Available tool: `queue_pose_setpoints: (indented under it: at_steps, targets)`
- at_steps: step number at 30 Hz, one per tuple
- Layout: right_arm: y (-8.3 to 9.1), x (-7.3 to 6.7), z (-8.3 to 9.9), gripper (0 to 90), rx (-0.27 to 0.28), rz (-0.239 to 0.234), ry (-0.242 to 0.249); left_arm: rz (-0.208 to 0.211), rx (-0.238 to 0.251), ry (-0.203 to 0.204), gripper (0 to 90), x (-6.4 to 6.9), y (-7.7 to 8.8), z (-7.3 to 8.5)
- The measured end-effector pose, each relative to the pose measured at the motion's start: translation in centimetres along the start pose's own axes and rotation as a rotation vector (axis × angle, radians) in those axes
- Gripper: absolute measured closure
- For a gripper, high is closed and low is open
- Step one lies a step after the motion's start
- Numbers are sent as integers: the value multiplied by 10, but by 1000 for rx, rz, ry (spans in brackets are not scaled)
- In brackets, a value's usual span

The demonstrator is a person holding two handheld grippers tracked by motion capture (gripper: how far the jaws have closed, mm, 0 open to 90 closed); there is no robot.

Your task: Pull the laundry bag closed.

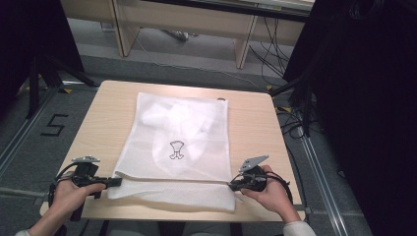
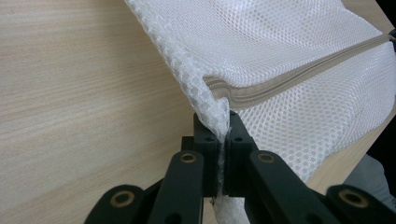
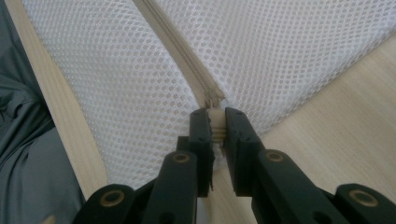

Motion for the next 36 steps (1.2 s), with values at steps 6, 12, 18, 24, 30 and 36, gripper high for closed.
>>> queue_pose_setpoints:
  at_steps: [6, 12, 18, 24, 30, 36]
  targets:
    - [-2, 0, 3, 827, -18, 6, 6, 5, -14, 7, 859, 0, -2, 3]
    - [-4, -2, 2, 823, -19, 6, 2, -18, -48, -22, 837, -2, -6, 8]
    - [-4, -3, -2, 747, 21, 7, -38, -53, -59, -43, 770, -7, -6, 10]
    - [6, 14, -24, 619, 204, 91, -162, -108, -19, -85, 506, -10, 10, 4]
    - [8, 36, -15, 604, 159, 189, -270, -168, 53, -127, 356, -15, 23, -5]
    - [4, 47, -4, 598, 115, 219, -344, -151, 74, -129, 330, -15, 22, -8]
Point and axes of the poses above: each handheld gripper's, and its own axes: y roughly backward along the jaws, z roughly out of its underside, x roughly to its right, the point moved 10 cm from there along -y, roughly forward along the jaws, and after that the axes turned 14 degrees about z, right-handed, at the moved point
